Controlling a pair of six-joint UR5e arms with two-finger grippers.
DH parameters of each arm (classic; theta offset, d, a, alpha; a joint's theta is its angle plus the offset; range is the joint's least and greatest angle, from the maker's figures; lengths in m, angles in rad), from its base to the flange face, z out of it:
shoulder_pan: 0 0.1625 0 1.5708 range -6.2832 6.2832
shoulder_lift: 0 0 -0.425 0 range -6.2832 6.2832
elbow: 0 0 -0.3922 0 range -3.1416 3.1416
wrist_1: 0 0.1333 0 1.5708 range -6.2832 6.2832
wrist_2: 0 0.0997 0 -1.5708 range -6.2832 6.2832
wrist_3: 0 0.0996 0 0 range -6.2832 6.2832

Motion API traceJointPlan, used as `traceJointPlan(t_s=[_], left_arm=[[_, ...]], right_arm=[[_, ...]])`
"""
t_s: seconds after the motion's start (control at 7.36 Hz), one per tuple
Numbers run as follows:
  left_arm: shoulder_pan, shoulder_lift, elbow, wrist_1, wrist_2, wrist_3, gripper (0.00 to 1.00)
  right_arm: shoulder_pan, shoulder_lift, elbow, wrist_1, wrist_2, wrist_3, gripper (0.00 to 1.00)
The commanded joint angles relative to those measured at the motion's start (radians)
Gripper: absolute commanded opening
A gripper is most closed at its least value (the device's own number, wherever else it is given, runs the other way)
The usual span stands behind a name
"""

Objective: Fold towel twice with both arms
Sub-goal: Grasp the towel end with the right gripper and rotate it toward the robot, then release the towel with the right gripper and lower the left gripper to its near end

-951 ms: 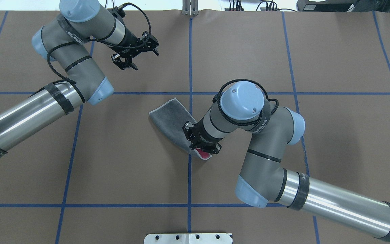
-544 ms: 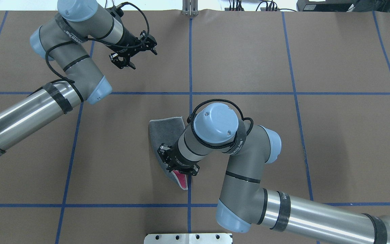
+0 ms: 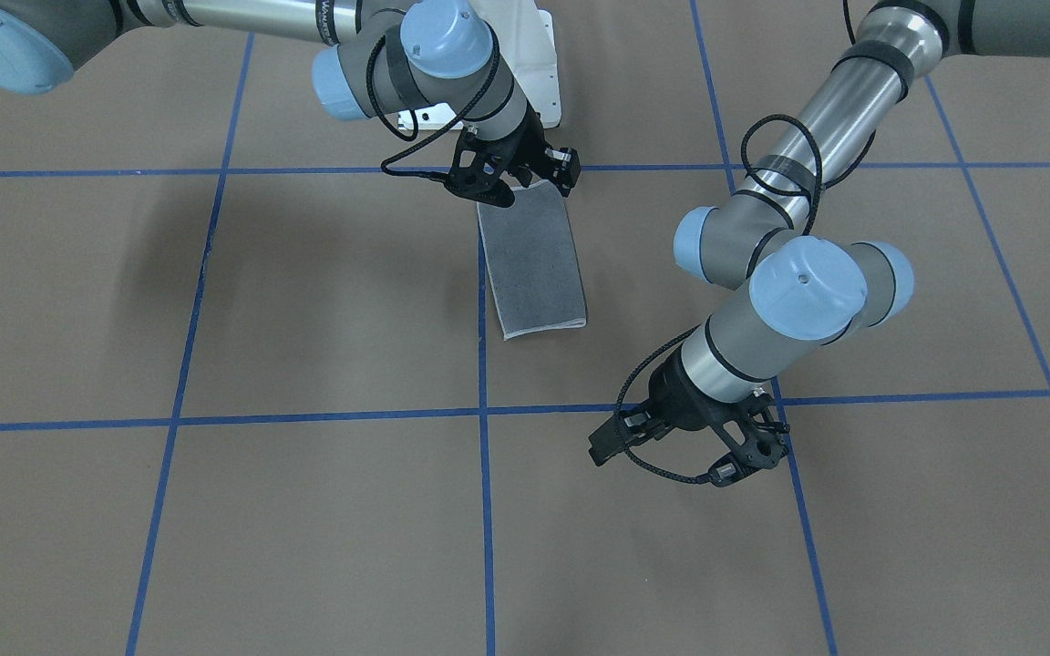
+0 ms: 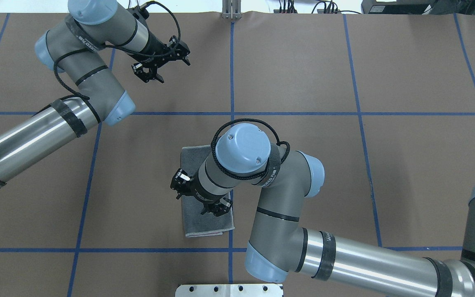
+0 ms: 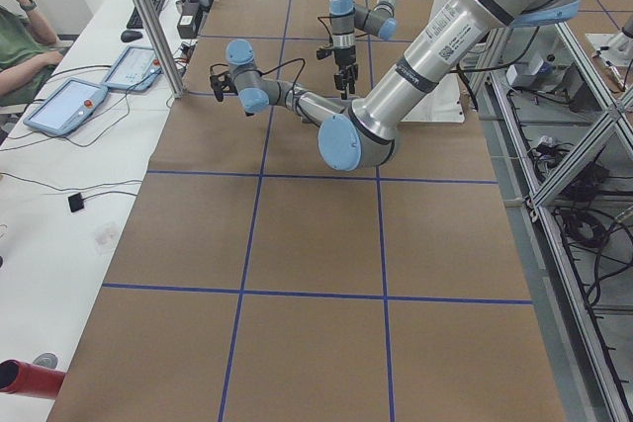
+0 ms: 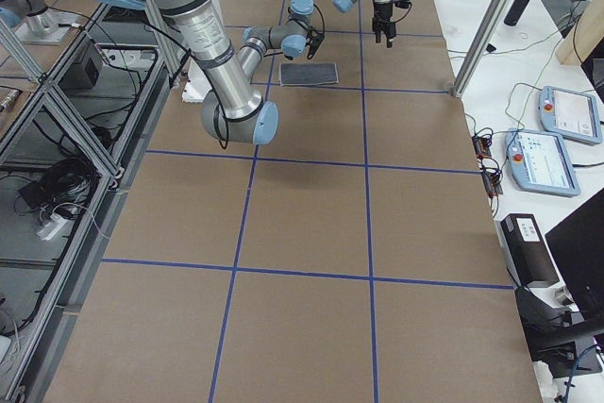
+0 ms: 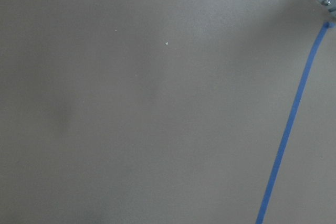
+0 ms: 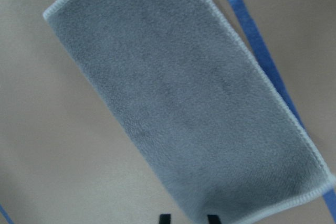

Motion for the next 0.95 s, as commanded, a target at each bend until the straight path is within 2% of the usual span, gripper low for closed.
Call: traceJointPlan(t_s=[0.0, 0.14, 0.27, 0.54, 0.82], left_arm=[[-0.013, 0.015, -0.007, 0.002, -0.014, 0.012, 1.00], [-0.054, 0.043, -0.022, 0.011, -0.060, 0.012, 1.00], [-0.085, 0.122, -0.089, 0.011, -0.106, 0.014, 1.00], [-0.073, 0.294, -0.297, 0.023, -0.106, -0.001, 1.00], [0.034, 0.435, -0.524, 0.032, -0.090, -0.182, 1.00]], right_arm=[[0.074, -0.010, 0.025, -0.007, 0.044, 0.003, 0.99], [0.158, -0.054, 0.057, -0.008, 0.099, -0.003, 0.99], [0.239, -0.123, 0.098, -0.010, 0.131, -0.068, 0.99], [0.368, -0.255, 0.112, -0.011, 0.171, -0.345, 0.99], [0.436, -0.321, 0.095, -0.014, 0.171, -0.567, 0.99]])
